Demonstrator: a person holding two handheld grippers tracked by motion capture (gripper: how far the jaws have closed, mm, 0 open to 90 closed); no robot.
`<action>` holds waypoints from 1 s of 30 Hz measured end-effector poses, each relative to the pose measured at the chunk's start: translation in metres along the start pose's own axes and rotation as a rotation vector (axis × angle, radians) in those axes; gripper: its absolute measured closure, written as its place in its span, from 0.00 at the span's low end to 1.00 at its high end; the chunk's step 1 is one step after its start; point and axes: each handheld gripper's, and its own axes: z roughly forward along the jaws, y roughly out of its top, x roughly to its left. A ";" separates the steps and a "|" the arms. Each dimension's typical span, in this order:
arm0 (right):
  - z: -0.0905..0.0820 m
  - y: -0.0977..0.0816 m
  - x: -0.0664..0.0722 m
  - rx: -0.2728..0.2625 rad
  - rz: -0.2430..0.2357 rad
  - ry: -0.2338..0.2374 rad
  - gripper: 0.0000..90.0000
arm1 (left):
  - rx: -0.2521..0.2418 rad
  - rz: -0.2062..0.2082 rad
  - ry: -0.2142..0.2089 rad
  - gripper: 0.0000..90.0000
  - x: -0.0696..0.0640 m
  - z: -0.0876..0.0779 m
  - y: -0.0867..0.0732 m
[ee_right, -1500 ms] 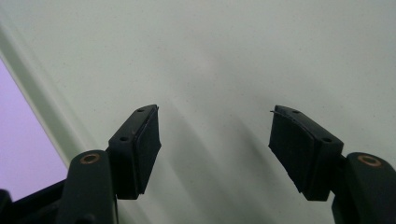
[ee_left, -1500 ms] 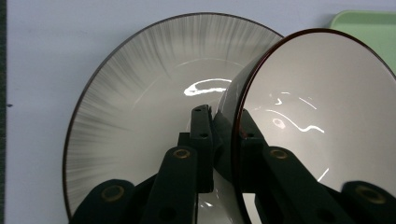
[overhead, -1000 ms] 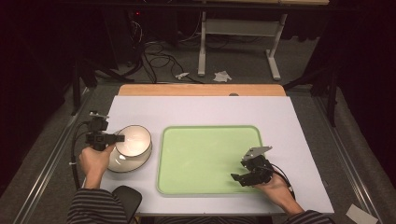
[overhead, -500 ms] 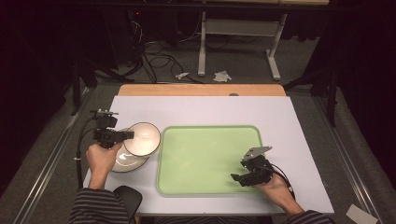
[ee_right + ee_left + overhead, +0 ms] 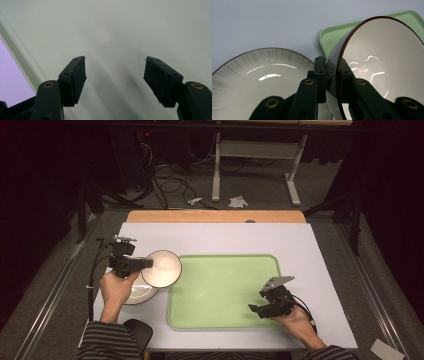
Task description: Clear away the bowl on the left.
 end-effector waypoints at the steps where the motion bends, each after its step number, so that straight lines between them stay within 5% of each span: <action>1: 0.000 0.000 0.000 0.000 0.005 0.001 0.39 | 0.001 -0.005 -0.007 0.91 -0.001 0.000 0.000; 17: -0.002 0.003 -0.004 -0.018 0.013 0.001 0.41 | 0.035 0.034 -0.054 0.91 -0.031 0.004 -0.006; 30: -0.003 0.005 -0.007 -0.035 0.031 -0.024 0.40 | 0.087 0.088 -0.120 0.91 -0.070 0.024 -0.015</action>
